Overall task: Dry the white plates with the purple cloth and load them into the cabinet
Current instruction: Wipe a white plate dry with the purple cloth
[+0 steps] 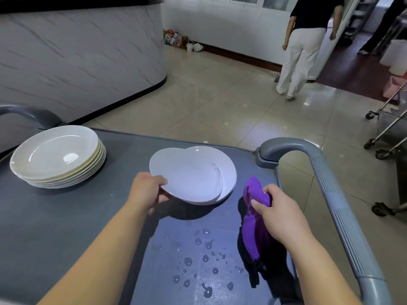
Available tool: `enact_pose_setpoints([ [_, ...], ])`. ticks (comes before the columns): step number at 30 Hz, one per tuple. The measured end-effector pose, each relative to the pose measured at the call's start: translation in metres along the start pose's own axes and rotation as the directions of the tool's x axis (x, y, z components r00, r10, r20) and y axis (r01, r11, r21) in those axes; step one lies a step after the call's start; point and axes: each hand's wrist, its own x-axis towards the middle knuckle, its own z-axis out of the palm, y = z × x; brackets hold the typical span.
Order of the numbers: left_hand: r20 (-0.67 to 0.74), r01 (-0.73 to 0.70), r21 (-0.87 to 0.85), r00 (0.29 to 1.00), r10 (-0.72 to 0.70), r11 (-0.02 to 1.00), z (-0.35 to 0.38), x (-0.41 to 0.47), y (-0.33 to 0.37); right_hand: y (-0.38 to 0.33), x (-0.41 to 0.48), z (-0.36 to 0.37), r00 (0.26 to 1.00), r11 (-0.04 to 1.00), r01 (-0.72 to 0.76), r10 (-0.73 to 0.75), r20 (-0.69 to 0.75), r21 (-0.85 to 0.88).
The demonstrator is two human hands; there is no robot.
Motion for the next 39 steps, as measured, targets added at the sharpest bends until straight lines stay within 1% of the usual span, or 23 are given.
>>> enact_pose_setpoints([
  [2,0.022,-0.012,-0.002,1.000,0.012,1.000,0.004,-0.001,0.007,-0.001,0.000,-0.001,1.000,1.000,0.011,-0.011,-0.011,-0.014],
  [4,0.005,-0.039,0.058,0.999,0.039,0.998,0.004,0.002,0.010,-0.002,-0.002,-0.002,1.000,1.000,0.018,-0.018,-0.018,-0.003],
  [8,-0.024,-0.175,0.203,0.983,0.183,0.963,0.001,0.008,0.017,-0.002,-0.003,-0.006,0.999,0.999,0.023,-0.022,-0.028,0.022],
  [12,-0.021,-0.311,0.322,0.942,0.335,0.894,0.000,0.004,0.024,-0.003,-0.003,-0.010,0.999,0.998,0.019,-0.017,-0.040,0.058],
  [15,0.008,-0.407,0.463,0.891,0.455,0.788,-0.001,-0.002,0.027,-0.003,-0.003,-0.012,0.998,0.997,0.022,-0.018,-0.059,0.075],
  [18,0.056,-0.480,0.589,0.827,0.559,0.650,-0.001,-0.006,0.031,-0.004,-0.003,-0.013,0.998,0.997,0.026,-0.021,-0.067,0.072],
  [21,0.165,-0.572,0.686,0.724,0.669,0.450,0.001,-0.010,0.037,-0.006,-0.002,-0.012,0.996,0.998,0.040,-0.036,-0.078,0.051],
  [23,0.270,-0.617,0.731,0.653,0.708,0.291,0.003,-0.012,0.040,-0.008,-0.002,-0.013,0.994,0.997,0.058,-0.053,-0.098,0.050],
  [25,0.370,-0.654,0.742,0.581,0.724,0.146,0.005,-0.013,0.043,-0.011,-0.002,-0.015,0.987,0.995,0.088,-0.080,-0.142,0.048],
  [26,0.405,-0.669,0.736,0.558,0.724,0.104,0.006,-0.014,0.044,-0.012,-0.002,-0.016,0.983,0.995,0.092,-0.086,-0.162,0.035],
  [29,0.460,-0.677,0.736,0.523,0.717,0.022,0.006,-0.014,0.049,-0.015,-0.004,-0.022,0.980,0.997,0.059,-0.069,-0.185,-0.056],
  [30,0.483,-0.682,0.731,0.494,0.723,-0.023,0.006,-0.014,0.051,-0.015,-0.004,-0.023,0.980,0.995,0.055,-0.070,-0.186,-0.082],
  [31,0.512,-0.690,0.720,0.451,0.731,-0.078,0.006,-0.013,0.052,-0.014,-0.004,-0.024,0.981,0.995,0.055,-0.070,-0.183,-0.086],
  [33,0.569,-0.703,0.686,0.358,0.741,-0.187,0.005,-0.012,0.054,-0.014,-0.003,-0.024,0.985,0.999,0.052,-0.050,-0.166,0.004],
  [34,0.586,-0.706,0.672,0.322,0.743,-0.223,0.006,-0.013,0.056,-0.013,-0.002,-0.024,0.988,0.997,0.041,-0.030,-0.151,0.067],
  [36,0.605,-0.708,0.656,0.287,0.743,-0.261,0.006,-0.015,0.058,-0.012,-0.001,-0.024,0.992,0.990,0.005,0.013,-0.126,0.140],
  [37,0.606,-0.708,0.657,0.292,0.740,-0.259,0.006,-0.016,0.059,-0.012,-0.001,-0.024,0.993,0.987,-0.010,0.029,-0.118,0.159],
  [38,0.598,-0.706,0.668,0.320,0.735,-0.236,0.006,-0.018,0.060,-0.011,0.000,-0.023,0.993,0.984,-0.021,0.041,-0.111,0.175],
  [39,0.577,-0.701,0.688,0.375,0.725,-0.185,0.006,-0.020,0.061,-0.011,0.000,-0.023,0.993,0.980,-0.034,0.055,-0.101,0.198],
])
